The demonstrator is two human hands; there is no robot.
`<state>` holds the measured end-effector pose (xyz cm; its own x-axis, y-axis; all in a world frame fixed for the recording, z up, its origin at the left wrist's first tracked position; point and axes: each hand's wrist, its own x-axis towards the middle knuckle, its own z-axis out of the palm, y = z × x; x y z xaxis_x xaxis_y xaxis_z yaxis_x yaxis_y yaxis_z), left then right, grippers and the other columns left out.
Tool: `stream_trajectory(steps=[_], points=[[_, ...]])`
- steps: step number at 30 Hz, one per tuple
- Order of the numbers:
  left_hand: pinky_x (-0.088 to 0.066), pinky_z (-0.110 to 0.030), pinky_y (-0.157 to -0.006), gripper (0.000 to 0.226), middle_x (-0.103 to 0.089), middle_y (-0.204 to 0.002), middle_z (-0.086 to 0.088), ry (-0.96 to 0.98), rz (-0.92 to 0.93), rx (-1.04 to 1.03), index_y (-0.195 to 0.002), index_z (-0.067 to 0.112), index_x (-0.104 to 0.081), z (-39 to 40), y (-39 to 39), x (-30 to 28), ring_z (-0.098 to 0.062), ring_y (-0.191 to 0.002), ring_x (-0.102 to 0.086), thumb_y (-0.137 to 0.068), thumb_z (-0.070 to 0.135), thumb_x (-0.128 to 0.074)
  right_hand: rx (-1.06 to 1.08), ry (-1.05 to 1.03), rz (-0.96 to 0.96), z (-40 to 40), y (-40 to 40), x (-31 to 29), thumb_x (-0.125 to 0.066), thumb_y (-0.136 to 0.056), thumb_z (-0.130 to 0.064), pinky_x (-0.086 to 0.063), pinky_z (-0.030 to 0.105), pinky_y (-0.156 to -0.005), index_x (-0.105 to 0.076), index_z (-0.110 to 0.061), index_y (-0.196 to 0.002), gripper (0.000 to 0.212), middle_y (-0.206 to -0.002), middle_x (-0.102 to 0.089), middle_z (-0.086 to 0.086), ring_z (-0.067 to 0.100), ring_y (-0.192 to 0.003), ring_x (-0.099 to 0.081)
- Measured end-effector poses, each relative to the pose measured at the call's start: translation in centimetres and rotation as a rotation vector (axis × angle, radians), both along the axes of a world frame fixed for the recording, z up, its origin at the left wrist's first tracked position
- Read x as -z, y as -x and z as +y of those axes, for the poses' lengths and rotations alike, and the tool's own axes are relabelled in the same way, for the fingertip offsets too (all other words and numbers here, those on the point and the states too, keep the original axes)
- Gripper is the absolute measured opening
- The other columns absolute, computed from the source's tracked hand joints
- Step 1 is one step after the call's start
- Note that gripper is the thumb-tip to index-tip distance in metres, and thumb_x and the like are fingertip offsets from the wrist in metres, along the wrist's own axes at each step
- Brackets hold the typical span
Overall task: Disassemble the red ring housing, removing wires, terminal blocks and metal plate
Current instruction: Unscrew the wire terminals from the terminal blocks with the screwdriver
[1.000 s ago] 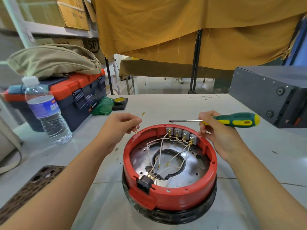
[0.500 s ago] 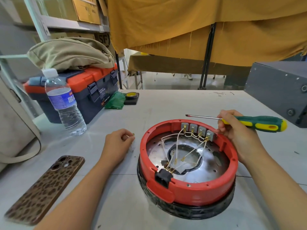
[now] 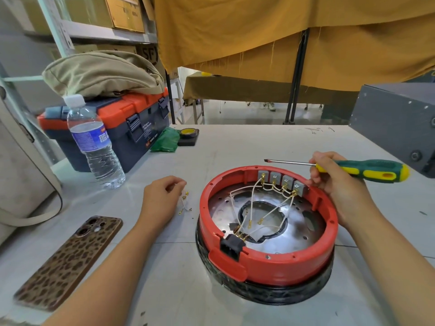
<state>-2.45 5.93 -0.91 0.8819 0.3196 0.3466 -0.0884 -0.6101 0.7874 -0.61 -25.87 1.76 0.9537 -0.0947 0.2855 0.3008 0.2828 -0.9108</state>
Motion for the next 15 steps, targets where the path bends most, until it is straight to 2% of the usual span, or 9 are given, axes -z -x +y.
stream_trajectory(steps=[3, 6, 9, 11, 13, 15], points=[[-0.043, -0.016, -0.067, 0.014, -0.067, -0.08, 0.009, 0.001, -0.018, 0.064, -0.091, 0.02, -0.071, -1.0, 0.0, -1.5, -0.005, -0.075, -0.061, -0.091, 0.016, -0.058, 0.001, -0.003, 0.01, 0.1, 0.1, -0.2, -0.063, -0.089, -0.025, -0.05, 0.02, -0.056, -0.064, -0.021, -0.067, 0.022, -0.057, -0.051, -0.003, 0.008, -0.052, -0.046], [-0.042, -0.013, -0.071, 0.015, -0.065, -0.099, 0.01, -0.133, -0.001, 0.183, -0.101, 0.024, -0.07, -2.8, -0.2, -3.2, -0.001, -0.087, -0.057, -0.09, 0.023, -0.059, 0.004, -0.004, 0.014, 0.2, 0.1, -0.3, -0.063, -0.089, -0.025, -0.05, 0.019, -0.055, -0.063, -0.019, -0.068, 0.022, -0.056, -0.05, -0.003, 0.008, -0.052, -0.046], [-0.041, -0.022, -0.095, 0.029, -0.057, -0.125, 0.005, -0.336, 0.021, 0.319, -0.117, 0.025, -0.063, -5.1, -0.5, -4.4, -0.012, -0.117, -0.049, -0.09, 0.033, -0.059, 0.012, 0.026, -0.011, 0.0, 0.2, -0.3, -0.062, -0.09, -0.025, -0.052, 0.022, -0.059, -0.064, -0.02, -0.068, 0.023, -0.056, -0.051, -0.003, 0.008, -0.053, -0.048], [-0.03, -0.02, -0.104, 0.045, -0.047, -0.14, 0.0, -0.449, 0.082, 0.379, -0.131, 0.024, -0.053, -6.7, -0.8, -5.0, -0.019, -0.132, -0.036, -0.09, 0.041, -0.057, 0.029, 0.042, -0.031, -0.1, 0.2, -0.3, -0.061, -0.09, -0.024, -0.055, 0.024, -0.064, -0.064, -0.02, -0.068, 0.023, -0.057, -0.052, -0.004, 0.008, -0.054, -0.05], [-0.022, -0.029, -0.111, 0.06, -0.038, -0.148, -0.003, -0.556, 0.15, 0.402, -0.141, 0.023, -0.041, -8.0, -1.1, -5.3, -0.023, -0.138, -0.026, -0.089, 0.049, -0.054, 0.054, 0.048, -0.033, -0.1, 0.1, -0.4, -0.061, -0.091, -0.024, -0.056, 0.028, -0.076, -0.064, -0.02, -0.069, 0.023, -0.057, -0.053, -0.004, 0.009, -0.056, -0.051], [-0.02, -0.035, -0.113, 0.071, -0.036, -0.15, -0.003, -0.618, 0.199, 0.43, -0.146, 0.022, -0.032, -8.9, -1.3, -5.2, -0.025, -0.138, -0.026, -0.087, 0.056, -0.052, 0.058, 0.051, -0.022, -0.1, 0.2, -0.3, -0.061, -0.091, -0.025, -0.054, 0.033, -0.086, -0.064, -0.019, -0.07, 0.022, -0.057, -0.053, -0.003, 0.011, -0.059, -0.051]])
